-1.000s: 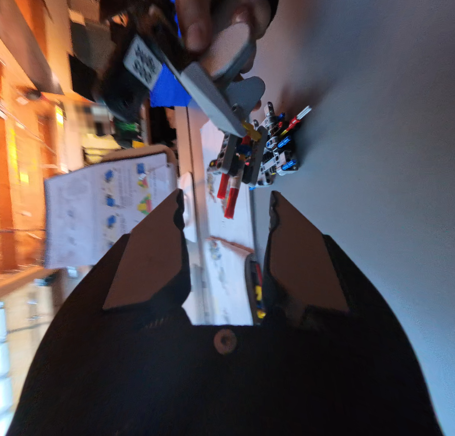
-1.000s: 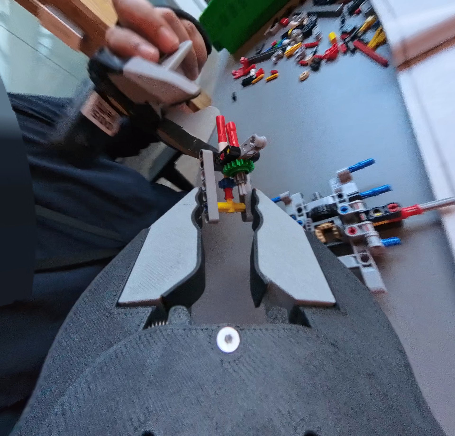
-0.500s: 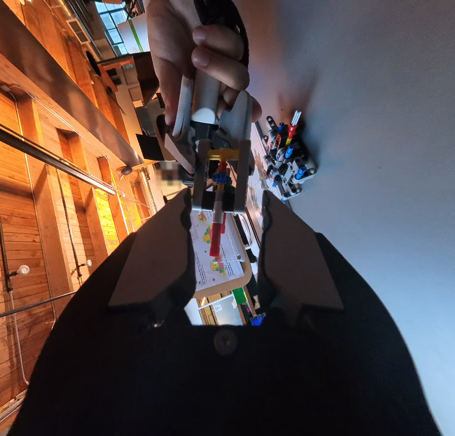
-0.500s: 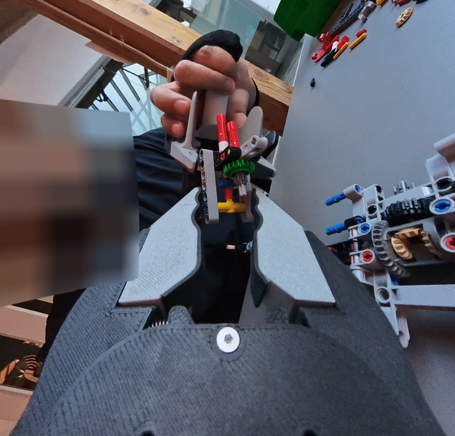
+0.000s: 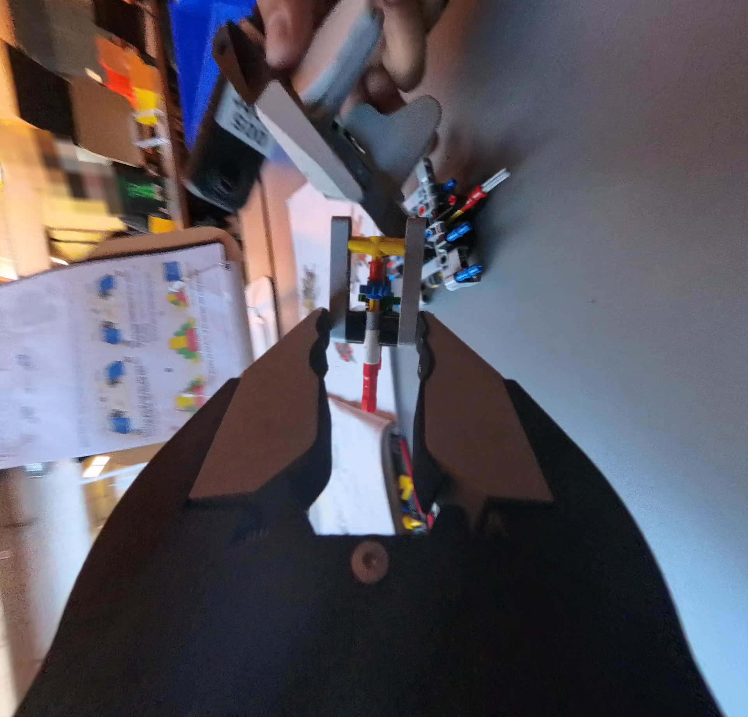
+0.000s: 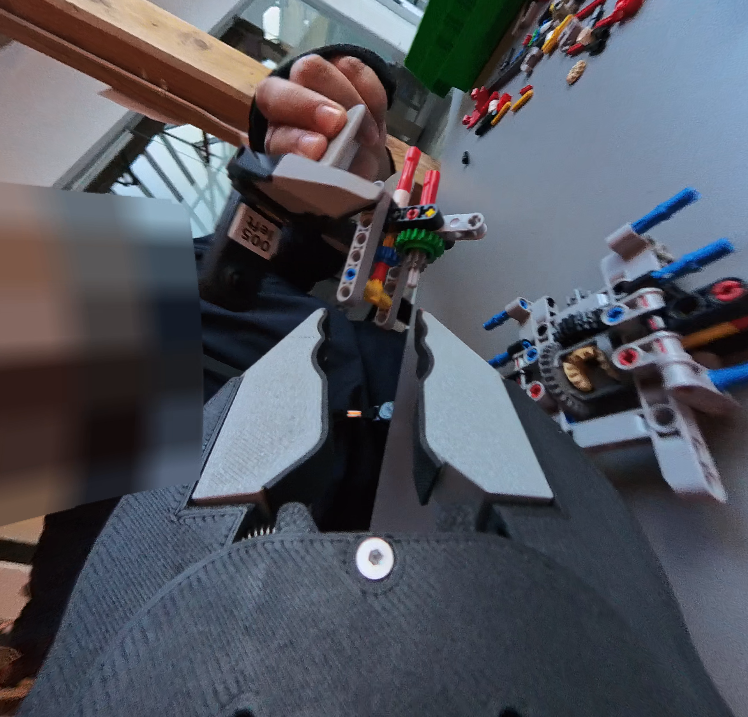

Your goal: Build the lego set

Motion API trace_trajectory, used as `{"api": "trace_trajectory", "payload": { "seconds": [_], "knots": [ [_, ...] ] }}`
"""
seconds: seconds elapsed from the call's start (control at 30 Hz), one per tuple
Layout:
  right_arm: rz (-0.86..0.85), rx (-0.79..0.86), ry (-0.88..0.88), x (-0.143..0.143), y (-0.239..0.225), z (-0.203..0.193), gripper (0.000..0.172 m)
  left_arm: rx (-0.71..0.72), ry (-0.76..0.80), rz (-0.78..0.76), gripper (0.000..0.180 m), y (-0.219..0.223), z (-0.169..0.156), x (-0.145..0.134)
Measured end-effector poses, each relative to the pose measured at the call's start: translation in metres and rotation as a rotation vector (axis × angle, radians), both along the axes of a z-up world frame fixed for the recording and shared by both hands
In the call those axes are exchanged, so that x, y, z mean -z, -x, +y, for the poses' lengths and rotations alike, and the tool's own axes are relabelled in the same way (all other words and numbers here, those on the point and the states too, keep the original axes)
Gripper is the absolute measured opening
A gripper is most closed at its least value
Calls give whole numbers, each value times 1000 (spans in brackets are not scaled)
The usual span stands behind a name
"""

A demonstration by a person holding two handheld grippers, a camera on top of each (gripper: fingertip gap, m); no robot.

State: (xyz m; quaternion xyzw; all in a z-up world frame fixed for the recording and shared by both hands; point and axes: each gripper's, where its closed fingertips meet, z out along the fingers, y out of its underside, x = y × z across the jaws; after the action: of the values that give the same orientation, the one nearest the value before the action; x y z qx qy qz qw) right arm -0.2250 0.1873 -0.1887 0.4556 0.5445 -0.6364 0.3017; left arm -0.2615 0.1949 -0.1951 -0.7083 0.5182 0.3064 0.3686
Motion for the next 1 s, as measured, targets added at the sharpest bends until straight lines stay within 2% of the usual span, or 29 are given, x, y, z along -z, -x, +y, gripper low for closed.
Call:
{"api": "trace_trajectory", "payload": {
  "seconds": [0.13, 0.27, 0.33, 0.47, 0.67, 0.83, 1.0],
  "knots": [
    [212, 145, -209, -18, -3, 41, 44, -152, 284, -325, 40, 15, -10, 28],
    [428, 241, -761, 9, -5, 78, 53, -254, 488, -645, 39, 21, -19, 41],
    [470, 202, -950, 27, -5, 81, 59, -282, 542, -685, 39, 25, -23, 45],
    [534, 110, -1170, 59, 0, 78, 62, -309, 551, -614, 39, 36, -26, 49],
    [575, 71, -1267, 77, 9, 84, 62, -307, 619, -576, 39, 41, -25, 49],
    [594, 17, -1207, 85, 7, 74, 41, -321, 708, -531, 39, 39, -23, 49],
    [608, 29, -1160, 85, 11, 70, 41, -346, 733, -508, 39, 41, -16, 49]
  ]
}}
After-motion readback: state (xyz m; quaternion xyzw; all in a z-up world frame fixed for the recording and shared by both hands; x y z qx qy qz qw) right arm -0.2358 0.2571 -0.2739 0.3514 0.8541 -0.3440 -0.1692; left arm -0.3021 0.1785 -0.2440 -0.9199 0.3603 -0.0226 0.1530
